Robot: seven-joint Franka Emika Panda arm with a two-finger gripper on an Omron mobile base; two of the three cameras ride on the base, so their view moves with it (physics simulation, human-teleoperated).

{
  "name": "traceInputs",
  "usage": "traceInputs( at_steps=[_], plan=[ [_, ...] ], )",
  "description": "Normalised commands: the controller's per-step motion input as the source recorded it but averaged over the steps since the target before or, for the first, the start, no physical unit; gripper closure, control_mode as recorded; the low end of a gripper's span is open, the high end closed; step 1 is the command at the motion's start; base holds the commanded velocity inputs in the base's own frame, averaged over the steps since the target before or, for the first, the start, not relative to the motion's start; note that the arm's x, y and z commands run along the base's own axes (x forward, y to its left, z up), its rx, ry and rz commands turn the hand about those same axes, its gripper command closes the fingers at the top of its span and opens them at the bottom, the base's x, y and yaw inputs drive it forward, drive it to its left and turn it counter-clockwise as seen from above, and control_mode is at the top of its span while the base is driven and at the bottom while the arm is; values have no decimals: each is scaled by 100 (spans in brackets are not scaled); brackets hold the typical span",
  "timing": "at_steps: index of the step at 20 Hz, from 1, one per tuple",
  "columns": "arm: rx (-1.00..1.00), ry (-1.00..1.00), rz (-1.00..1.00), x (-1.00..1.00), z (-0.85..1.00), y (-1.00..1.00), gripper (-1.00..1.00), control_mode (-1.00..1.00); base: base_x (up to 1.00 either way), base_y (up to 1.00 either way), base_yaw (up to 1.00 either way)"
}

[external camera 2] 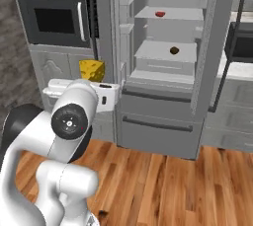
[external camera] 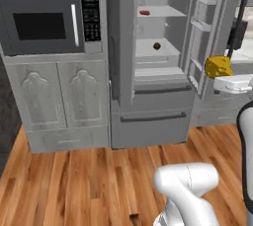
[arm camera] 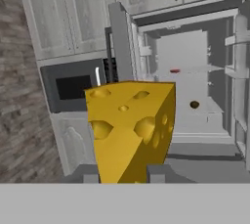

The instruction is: Take the cheese, steak, and avocado from the fridge and place them on the plate on the dining counter to create an appetizer plate.

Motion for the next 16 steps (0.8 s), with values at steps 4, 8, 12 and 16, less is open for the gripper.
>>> traceInputs(
  at_steps=[4,8,12,16],
  plan=[
    [0,0,0,0,0,0,100,100,-100,-37,-10],
    [0,0,0,0,0,0,100,100,-100,-54,-11],
    [0,0,0,0,0,0,100,100,-100,-56,-10],
    [0,0,0,0,0,0,100,100,-100,-58,-9]
  ],
)
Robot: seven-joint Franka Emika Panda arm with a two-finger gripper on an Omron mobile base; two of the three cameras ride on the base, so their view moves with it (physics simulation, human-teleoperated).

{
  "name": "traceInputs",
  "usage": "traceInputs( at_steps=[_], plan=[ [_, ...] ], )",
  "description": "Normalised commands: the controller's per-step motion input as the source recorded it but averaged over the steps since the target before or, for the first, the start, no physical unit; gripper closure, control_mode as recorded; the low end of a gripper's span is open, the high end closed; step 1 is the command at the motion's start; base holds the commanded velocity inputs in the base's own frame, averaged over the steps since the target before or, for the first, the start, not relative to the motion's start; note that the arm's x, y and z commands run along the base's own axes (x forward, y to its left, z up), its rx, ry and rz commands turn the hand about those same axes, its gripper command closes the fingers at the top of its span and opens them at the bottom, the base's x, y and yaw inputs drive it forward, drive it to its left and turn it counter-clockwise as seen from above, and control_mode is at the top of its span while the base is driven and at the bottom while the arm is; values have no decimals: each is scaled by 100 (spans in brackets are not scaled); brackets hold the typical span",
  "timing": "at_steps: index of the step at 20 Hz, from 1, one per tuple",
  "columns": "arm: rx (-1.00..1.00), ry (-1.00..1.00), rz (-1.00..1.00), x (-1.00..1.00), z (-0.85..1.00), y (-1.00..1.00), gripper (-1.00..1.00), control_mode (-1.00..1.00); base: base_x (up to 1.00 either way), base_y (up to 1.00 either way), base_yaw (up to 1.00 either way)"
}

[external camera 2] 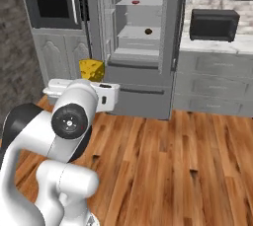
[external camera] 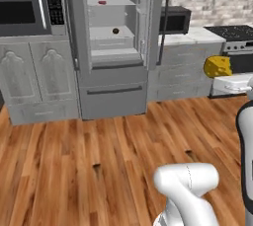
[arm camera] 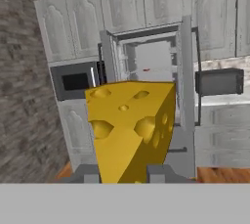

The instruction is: Take the cheese, steak, and avocado from the fridge and place them on the plate on the dining counter to create an appetizer plate.

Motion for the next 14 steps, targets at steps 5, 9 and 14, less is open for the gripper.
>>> traceInputs(
  at_steps=[5,9,14],
  plan=[
    [0,0,0,0,0,0,100,100,-100,-47,-6],
    [0,0,0,0,0,0,100,100,-100,-30,-4],
    [0,0,0,0,0,0,100,100,-100,-26,-4]
  ],
)
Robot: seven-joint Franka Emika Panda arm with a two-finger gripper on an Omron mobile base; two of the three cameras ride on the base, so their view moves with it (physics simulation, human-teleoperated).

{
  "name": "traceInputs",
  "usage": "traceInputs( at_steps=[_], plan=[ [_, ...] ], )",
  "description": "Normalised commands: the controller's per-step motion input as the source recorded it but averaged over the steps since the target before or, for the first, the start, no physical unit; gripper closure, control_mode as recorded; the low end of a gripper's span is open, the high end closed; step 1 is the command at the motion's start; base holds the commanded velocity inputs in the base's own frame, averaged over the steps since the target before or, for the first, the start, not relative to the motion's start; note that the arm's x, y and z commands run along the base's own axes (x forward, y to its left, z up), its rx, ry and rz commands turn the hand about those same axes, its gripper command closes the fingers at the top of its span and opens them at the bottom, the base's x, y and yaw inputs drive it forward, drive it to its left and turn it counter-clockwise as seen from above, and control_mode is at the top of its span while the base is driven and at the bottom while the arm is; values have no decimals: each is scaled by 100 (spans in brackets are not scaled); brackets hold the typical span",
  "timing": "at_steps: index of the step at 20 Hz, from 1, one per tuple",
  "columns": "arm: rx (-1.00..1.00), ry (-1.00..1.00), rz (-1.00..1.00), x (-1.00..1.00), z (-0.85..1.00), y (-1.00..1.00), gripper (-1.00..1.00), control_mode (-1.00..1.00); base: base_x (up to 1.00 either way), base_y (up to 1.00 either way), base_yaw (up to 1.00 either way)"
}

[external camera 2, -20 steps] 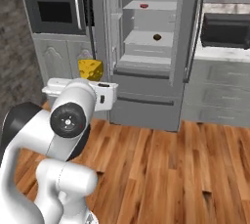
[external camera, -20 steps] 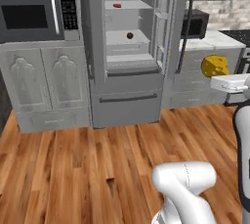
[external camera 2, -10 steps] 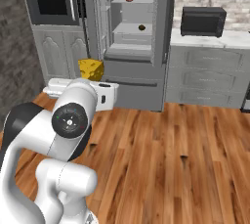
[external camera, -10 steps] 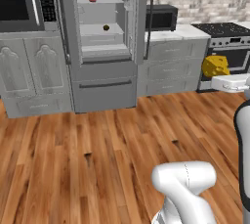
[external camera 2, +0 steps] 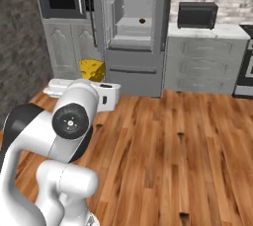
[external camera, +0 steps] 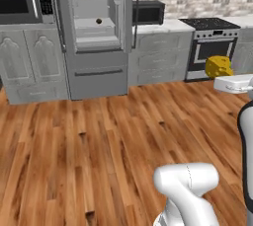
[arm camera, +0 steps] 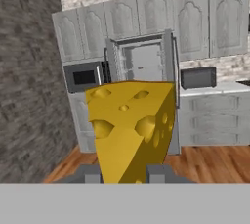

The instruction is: Take the cheese, steak, and avocado from the fridge and place them on the plate on the dining counter to create an appetizer plate.

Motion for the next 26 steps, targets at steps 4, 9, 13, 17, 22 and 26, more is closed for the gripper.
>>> traceInputs(
  at_steps=[4,9,13,17,22,26],
  plan=[
    [0,0,0,0,0,0,100,100,-100,-29,-4],
    [0,0,0,0,0,0,100,100,-100,-30,-3],
    [0,0,0,0,0,0,100,100,-100,-36,-3],
    [0,0,0,0,0,0,100,100,-100,-52,-4],
    [0,0,0,0,0,0,100,100,-100,-59,-6],
    [0,0,0,0,0,0,100,100,-100,-64,-7]
  ],
)
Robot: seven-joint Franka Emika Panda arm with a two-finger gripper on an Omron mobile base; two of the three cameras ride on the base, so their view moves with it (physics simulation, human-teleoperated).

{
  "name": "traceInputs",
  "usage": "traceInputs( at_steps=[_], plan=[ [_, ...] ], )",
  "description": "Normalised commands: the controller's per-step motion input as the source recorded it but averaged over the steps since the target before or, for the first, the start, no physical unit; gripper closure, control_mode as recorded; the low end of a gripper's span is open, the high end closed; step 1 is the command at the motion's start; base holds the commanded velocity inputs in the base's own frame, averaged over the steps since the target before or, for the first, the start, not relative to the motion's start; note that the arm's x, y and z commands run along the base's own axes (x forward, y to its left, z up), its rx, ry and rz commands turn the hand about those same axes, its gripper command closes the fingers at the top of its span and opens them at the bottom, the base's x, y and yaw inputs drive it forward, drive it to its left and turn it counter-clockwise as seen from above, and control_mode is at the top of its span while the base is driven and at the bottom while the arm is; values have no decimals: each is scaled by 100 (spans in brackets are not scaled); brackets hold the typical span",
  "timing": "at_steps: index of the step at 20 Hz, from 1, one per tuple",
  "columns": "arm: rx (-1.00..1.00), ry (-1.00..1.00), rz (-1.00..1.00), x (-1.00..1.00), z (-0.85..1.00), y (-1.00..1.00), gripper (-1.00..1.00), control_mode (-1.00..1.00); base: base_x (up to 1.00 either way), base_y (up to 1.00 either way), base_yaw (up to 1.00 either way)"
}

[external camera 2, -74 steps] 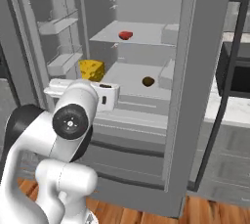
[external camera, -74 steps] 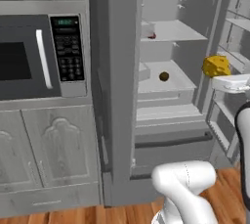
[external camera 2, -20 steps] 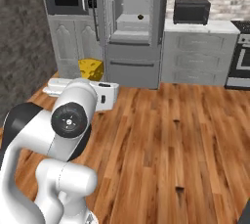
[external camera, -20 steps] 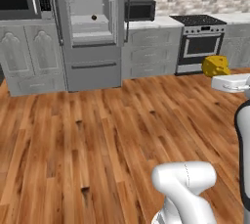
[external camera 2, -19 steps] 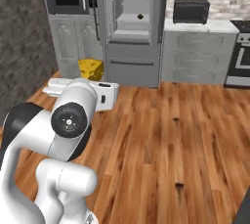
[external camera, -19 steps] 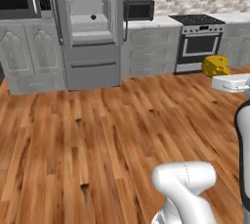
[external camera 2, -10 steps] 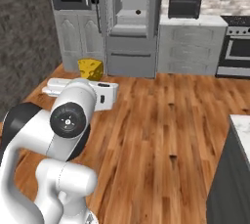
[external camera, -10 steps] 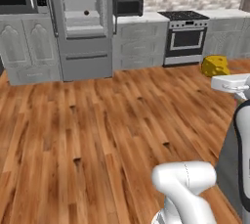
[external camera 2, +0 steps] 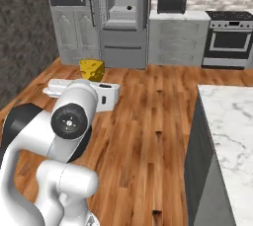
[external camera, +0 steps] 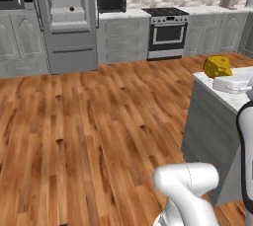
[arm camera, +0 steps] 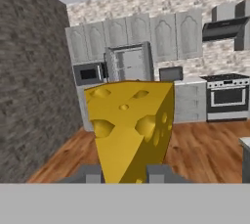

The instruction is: Take the cheese, steak, and avocado from the fridge and place them on the plate on the dining counter to create an appetizer plate.

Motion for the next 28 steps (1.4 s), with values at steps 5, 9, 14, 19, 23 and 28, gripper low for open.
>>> traceInputs(
  at_steps=[5,9,14,19,23,28],
  plan=[
    [0,0,0,0,0,0,100,100,-100,-71,-8],
    [0,0,0,0,0,0,100,100,-100,-74,-7],
    [0,0,0,0,0,0,100,100,-100,-68,-6],
    [0,0,0,0,0,0,100,100,-98,-95,-8],
    [0,0,0,0,0,0,100,100,-53,-100,-8],
    [0,0,0,0,0,0,100,100,-25,-100,-7]
  ],
)
